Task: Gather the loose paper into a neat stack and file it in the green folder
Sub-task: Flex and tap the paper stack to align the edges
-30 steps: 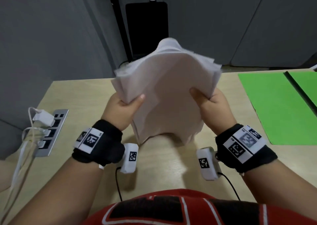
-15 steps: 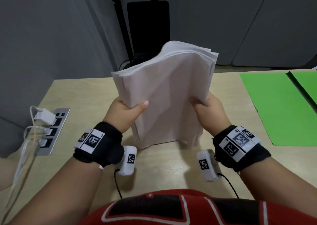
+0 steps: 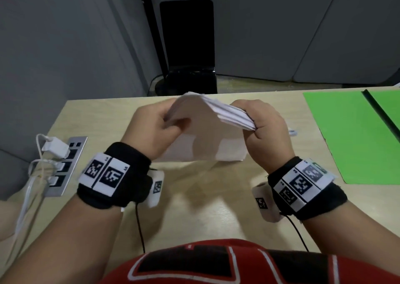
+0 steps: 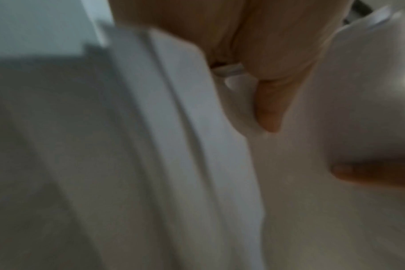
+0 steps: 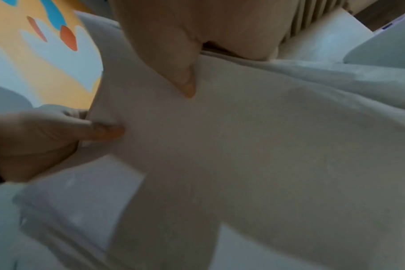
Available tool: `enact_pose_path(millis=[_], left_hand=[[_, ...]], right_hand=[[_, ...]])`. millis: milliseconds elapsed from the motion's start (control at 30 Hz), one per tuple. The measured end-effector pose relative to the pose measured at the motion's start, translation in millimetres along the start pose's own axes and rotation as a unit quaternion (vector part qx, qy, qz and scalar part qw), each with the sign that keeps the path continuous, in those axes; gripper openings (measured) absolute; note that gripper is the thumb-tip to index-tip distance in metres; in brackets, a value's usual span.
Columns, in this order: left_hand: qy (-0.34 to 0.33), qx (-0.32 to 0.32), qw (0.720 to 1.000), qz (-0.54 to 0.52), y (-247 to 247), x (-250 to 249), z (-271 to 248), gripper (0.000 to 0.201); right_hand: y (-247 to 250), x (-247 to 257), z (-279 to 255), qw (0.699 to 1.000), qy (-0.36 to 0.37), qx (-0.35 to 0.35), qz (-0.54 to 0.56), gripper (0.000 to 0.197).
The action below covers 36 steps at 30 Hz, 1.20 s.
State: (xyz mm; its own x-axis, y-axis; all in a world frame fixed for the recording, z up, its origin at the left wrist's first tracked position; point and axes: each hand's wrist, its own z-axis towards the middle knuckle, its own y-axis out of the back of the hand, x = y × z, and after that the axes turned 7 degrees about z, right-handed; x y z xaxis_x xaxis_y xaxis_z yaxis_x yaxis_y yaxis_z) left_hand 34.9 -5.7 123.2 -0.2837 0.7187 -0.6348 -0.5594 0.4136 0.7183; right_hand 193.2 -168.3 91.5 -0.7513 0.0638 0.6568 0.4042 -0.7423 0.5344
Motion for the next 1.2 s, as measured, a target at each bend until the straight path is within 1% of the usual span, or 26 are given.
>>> enact_pose_path(millis=[67,100,133,200,233,300,367,433,533,567,600,667,700,800,833,867,967,1000,1067,1133,1200], left_hand=[[0.043,-0.001,0.998,-0.045,-8,2,-2,0.029],[0.065,-0.006,0.996,-0.065,-10,5,-3,0.028],[0.084,-0.012,0.993,-0.087,-10,9,-4,0.026],[0.119,-0.027,0.983,-0.135,-8,22,-5,0.022],[0.134,-0.032,0.978,-0.159,-6,30,-5,0.02],[0.152,-0.032,0.969,-0.194,-3,42,-9,0.018],[0.158,-0.027,0.965,-0.207,1,52,-14,0.018],[0.165,-0.023,0.963,-0.212,3,61,-18,0.018],[0.194,-0.019,0.951,-0.241,6,73,-24,0.015],[0.202,-0.018,0.946,-0.254,6,76,-26,0.014],[0.208,-0.016,0.941,-0.266,6,79,-28,0.014],[0.215,-0.023,0.937,-0.276,5,83,-31,0.017],[0.221,-0.031,0.935,-0.275,5,85,-31,0.014],[0.24,-0.057,0.934,-0.258,1,91,-33,0.004],[0.242,-0.062,0.936,-0.247,-1,93,-33,0.004],[0.24,-0.066,0.94,-0.233,-3,93,-32,0.008],[0.225,-0.065,0.953,-0.194,-8,92,-28,0.007],[0.217,-0.069,0.955,-0.19,-10,90,-25,0.011],[0.203,-0.089,0.955,-0.196,-12,84,-21,0.015],[0.189,-0.111,0.953,-0.211,-13,79,-18,0.015],[0.18,-0.116,0.949,-0.23,-13,77,-17,0.015]], right_hand=[[-1,-1,0,0.999,-0.022,-0.027,-0.005,0.034],[-1,-3,0,0.998,-0.048,-0.045,-0.016,0.031],[-2,-9,-1,0.994,-0.083,-0.06,-0.036,0.037],[1,-22,-5,0.98,-0.167,-0.08,-0.073,0.066],[2,-29,-8,0.973,-0.194,-0.097,-0.078,0.079],[4,-38,-12,0.962,-0.227,-0.139,-0.059,0.098],[4,-47,-14,0.947,-0.271,-0.169,-0.014,0.109],[3,-53,-17,0.929,-0.32,-0.178,0.053,0.112],[-2,-62,-21,0.89,-0.374,-0.172,0.195,0.113],[-4,-66,-23,0.879,-0.388,-0.163,0.224,0.111],[-6,-70,-24,0.874,-0.397,-0.145,0.238,0.105],[-8,-74,-25,0.875,-0.399,-0.103,0.255,0.086],[-8,-75,-26,0.873,-0.399,-0.093,0.263,0.077],[-5,-73,-27,0.872,-0.386,-0.116,0.28,0.053],[-4,-71,-26,0.875,-0.373,-0.132,0.279,0.044],[-4,-69,-25,0.878,-0.361,-0.15,0.275,0.036],[-5,-58,-19,0.888,-0.317,-0.185,0.278,0.03],[-5,-53,-17,0.889,-0.302,-0.197,0.282,0.03],[-5,-44,-16,0.889,-0.272,-0.225,0.292,0.029],[-4,-37,-15,0.887,-0.238,-0.254,0.303,0.027],[-3,-35,-15,0.888,-0.212,-0.271,0.305,0.025]])
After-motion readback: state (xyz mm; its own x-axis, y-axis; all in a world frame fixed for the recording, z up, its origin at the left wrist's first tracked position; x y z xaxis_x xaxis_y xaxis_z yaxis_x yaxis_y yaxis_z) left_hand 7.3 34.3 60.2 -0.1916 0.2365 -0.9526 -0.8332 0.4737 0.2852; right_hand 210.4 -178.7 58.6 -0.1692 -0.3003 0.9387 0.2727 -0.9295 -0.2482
